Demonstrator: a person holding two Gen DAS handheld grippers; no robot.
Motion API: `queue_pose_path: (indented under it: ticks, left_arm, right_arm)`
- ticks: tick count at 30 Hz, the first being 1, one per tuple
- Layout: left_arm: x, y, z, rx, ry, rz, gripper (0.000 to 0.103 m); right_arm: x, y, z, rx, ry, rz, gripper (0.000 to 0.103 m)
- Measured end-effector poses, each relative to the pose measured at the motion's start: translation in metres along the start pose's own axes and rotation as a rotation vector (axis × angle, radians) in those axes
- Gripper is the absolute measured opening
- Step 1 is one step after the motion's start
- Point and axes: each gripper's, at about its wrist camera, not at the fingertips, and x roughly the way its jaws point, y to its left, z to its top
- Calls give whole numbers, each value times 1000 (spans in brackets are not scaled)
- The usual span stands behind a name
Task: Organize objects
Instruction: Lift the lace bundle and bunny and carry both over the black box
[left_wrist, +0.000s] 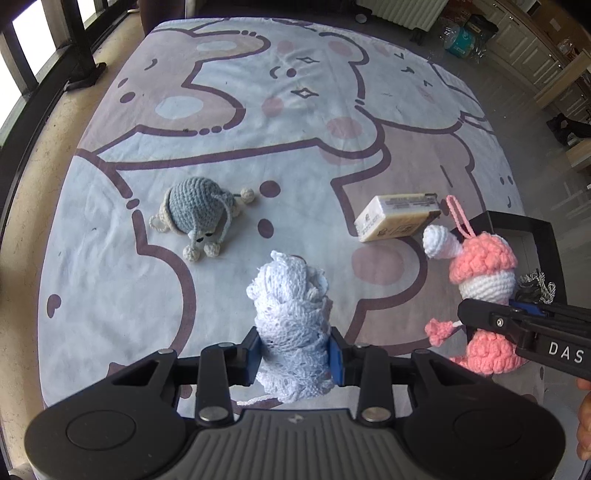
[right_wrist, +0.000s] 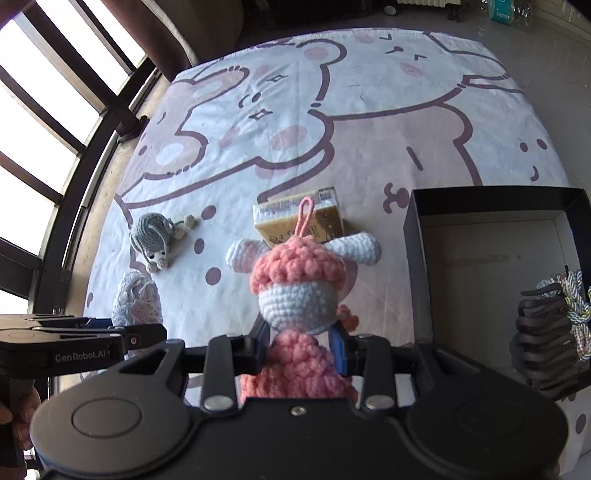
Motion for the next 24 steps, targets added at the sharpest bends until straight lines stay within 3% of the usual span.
queue_pose_path:
  ticks: [11,24]
  left_arm:
    - [-35,-15,4,-37,-91,-69,37]
    - [-43,-45,3,-15,-112,-111,38]
  right_arm:
    - [-45,-4,2,6,-112,30,35]
    - [-76,-22,2,6,-190,42,35]
